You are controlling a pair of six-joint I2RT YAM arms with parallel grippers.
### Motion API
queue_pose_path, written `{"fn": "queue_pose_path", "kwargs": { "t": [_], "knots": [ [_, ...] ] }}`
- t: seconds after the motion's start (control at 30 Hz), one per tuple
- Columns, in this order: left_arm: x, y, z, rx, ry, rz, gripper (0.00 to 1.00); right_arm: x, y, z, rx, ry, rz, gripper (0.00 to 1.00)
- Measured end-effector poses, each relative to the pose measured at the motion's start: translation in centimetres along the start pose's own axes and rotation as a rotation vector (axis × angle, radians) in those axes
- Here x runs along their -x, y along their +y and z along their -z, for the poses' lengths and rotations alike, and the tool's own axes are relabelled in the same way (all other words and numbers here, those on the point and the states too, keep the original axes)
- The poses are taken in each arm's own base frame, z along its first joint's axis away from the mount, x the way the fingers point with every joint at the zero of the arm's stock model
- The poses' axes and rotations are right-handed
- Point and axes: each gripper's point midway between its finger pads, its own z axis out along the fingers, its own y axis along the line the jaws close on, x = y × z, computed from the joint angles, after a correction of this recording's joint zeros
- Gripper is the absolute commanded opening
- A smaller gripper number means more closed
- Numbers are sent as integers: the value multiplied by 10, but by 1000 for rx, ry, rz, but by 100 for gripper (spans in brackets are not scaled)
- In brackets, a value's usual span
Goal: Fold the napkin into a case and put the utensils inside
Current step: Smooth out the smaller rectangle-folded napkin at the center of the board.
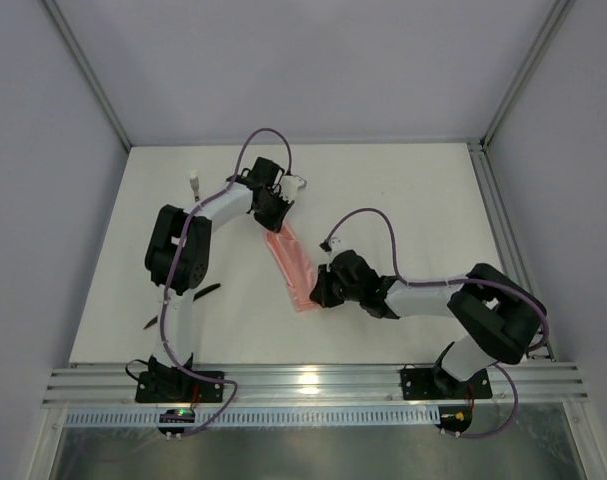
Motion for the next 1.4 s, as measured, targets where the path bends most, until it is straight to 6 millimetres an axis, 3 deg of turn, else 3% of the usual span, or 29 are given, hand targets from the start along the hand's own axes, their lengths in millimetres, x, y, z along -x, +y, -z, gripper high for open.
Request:
{"fn": "queue_pose_path", "kwargs": {
  "t": [0.13,0.17,0.2,0.23,0.27,0.4,0.47,0.53,0.6,0.67,0.77,0.87,1.03,1.07,1.23,1.4],
  "knots": [
    [0,0,0,0,-1,-5,0,-12,12,21,-15,36,47,19],
    [0,0,0,0,-2,-7,0,-12,12,28,-25,37,65,30],
    [0,0,0,0,-2,-12,0,-10,11,35,-39,37,88,34],
    [0,0,0,0,-2,-16,0,-4,12,43,-53,27,110,39],
    [0,0,0,0,-3,-19,0,4,13,49,-61,16,134,51],
    [0,1,1,0,-3,-24,0,64,35,63,-69,-92,271,57],
    [0,1,1,0,-3,-25,0,87,45,60,-70,-120,317,58],
    [0,1,1,0,-2,-25,0,98,50,48,-79,-103,347,62],
    [0,1,1,0,-2,-25,0,101,50,29,-85,-68,367,63],
    [0,1,1,-1,-2,-25,0,89,42,10,-103,-6,371,65],
    [0,1,1,-3,-3,-24,0,55,22,-11,-133,124,369,64],
    [0,1,1,-4,-3,-23,0,30,6,-19,-163,218,363,64],
    [0,1,1,-4,-3,-23,0,24,2,-21,-176,238,357,59],
    [0,1,1,-4,-3,-23,0,24,2,-20,-177,239,356,51],
    [0,1,1,-4,-3,-23,0,21,1,-20,-182,248,339,36],
    [-1,0,3,-4,-2,-24,0,18,0,-20,-187,258,328,7]
  ]
}}
